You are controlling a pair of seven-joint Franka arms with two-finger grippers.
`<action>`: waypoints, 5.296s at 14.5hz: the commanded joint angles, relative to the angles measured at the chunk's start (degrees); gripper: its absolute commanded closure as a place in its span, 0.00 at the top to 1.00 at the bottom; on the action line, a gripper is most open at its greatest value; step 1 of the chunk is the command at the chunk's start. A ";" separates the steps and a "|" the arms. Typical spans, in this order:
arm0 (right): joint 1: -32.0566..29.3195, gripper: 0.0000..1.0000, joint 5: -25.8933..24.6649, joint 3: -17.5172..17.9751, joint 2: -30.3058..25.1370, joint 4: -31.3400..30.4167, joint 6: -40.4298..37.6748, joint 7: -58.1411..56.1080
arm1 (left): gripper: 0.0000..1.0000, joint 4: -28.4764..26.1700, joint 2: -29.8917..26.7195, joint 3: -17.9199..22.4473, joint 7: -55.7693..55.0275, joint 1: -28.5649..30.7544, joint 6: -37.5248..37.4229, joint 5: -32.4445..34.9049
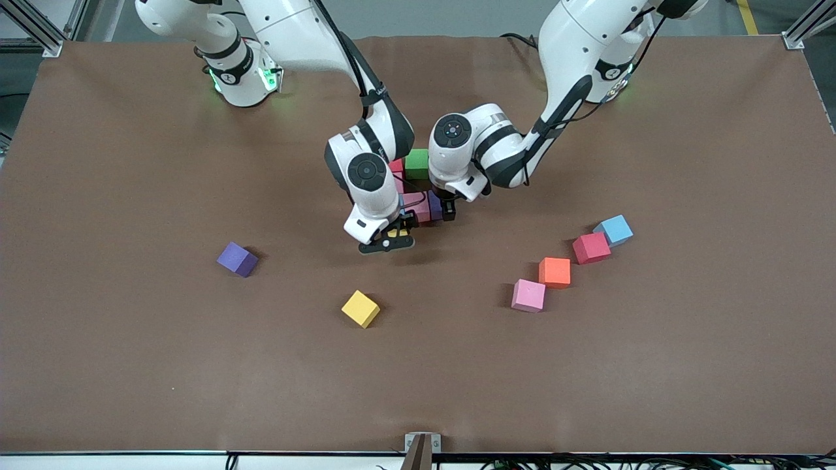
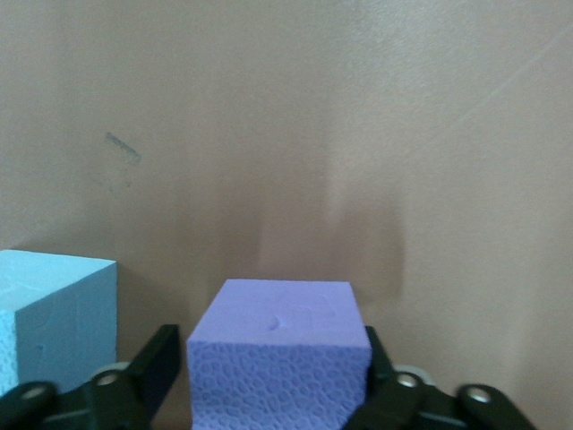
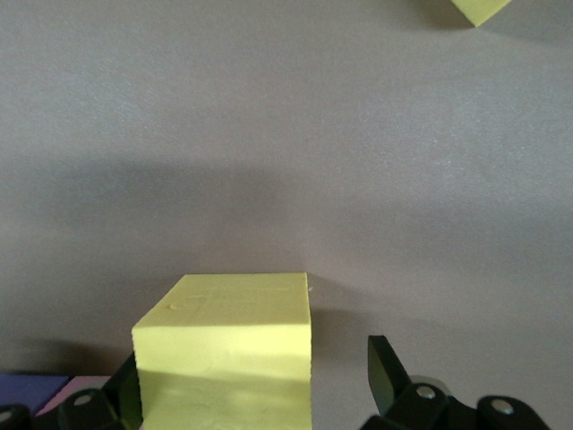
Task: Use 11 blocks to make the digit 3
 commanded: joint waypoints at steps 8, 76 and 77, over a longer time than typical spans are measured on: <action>-0.37 1.00 0.90 0.02 -1.86 0.76 -1.15 1.52 | 1.00 0.93 -6.78 -2.40 -2.00 0.58 -9.89 -2.13; -2.92 0.03 0.46 -1.30 1.39 7.97 -3.01 -4.81 | 0.31 24.74 10.97 1.46 49.60 22.20 -13.60 1.47; -2.92 0.03 0.46 -1.30 1.47 7.97 -2.56 -4.72 | 0.29 24.83 10.62 1.46 49.51 22.20 -13.69 1.47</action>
